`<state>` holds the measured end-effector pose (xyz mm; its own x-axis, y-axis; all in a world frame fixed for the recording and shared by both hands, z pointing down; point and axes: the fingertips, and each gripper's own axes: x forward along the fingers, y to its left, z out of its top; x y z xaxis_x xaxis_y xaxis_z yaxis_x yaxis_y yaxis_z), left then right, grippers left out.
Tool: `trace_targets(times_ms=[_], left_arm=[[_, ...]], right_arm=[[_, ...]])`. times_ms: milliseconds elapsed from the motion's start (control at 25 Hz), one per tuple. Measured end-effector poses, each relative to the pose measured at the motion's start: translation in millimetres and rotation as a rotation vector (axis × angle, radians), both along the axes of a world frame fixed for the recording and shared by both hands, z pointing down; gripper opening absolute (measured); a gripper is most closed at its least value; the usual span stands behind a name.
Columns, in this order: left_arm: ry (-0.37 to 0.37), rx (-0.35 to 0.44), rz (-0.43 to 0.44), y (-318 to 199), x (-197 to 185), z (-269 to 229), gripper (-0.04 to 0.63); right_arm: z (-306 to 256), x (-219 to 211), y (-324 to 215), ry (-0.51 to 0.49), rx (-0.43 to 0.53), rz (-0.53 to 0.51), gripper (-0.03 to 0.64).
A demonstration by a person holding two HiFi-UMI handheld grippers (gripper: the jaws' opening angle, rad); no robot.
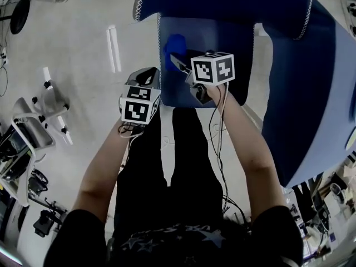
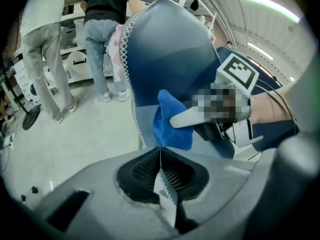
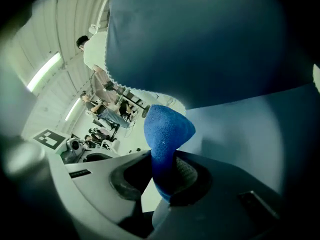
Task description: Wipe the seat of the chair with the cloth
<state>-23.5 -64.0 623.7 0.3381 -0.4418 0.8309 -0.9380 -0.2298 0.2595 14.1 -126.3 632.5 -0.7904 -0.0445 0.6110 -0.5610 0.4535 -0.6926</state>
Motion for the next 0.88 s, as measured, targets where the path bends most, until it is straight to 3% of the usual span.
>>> trace_targets(times_ms=[160,280,520,880], left_arm=[[-0.006,-0.021,-0.013,9.0,-21.7,8.9,0.021],[-0.010,-0.032,-0.028,10.5,-32.0,12.4,0.021],[-0.020,-0.055,0.011,11.3,-38.7,26.9,0.021],[-0.026,-0.043,0.112,-4.7,-1.3,25.2,0.021]], right_arm=[[16.9,-27.1,20.8,0.027,-0.025,-0.061,0.074],[34.5,-20.5,26.5,0.085,-0.038,-0.070,0.074],[54.2,13.6,14.4,0.181,-0.020,-0.001,0.074],[60.4,94.8,4.4,0.265,-0.022,0.094,0.074]])
